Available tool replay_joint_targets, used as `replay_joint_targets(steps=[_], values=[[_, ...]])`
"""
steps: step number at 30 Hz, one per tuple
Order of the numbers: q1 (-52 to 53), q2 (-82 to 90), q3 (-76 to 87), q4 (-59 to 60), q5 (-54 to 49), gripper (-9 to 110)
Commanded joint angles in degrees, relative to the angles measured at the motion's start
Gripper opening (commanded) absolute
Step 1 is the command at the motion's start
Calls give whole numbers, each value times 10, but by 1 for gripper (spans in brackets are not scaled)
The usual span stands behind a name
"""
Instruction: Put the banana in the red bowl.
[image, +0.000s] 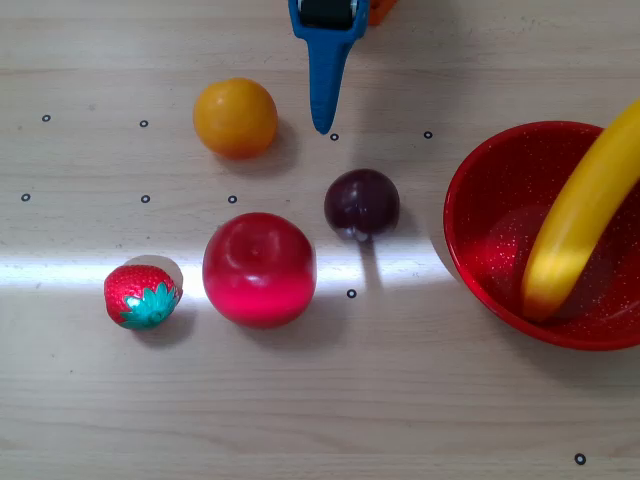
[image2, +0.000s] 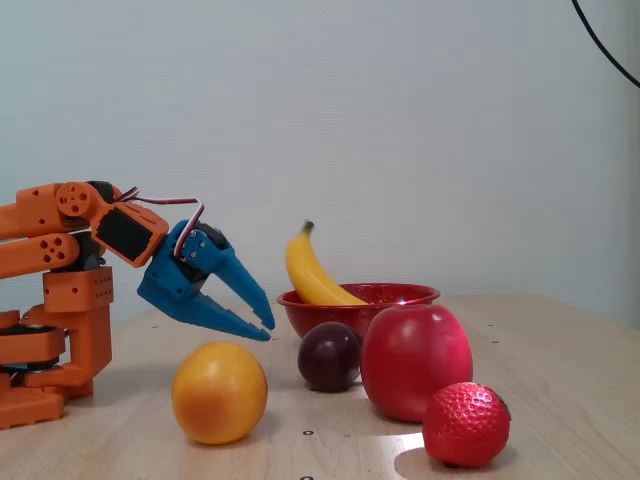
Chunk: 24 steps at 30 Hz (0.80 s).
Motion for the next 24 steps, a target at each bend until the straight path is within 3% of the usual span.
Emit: replay_joint_targets(steps=[1, 24], values=[[13, 10, 7, 10, -22, 0], [21, 10, 7, 34, -39, 0]])
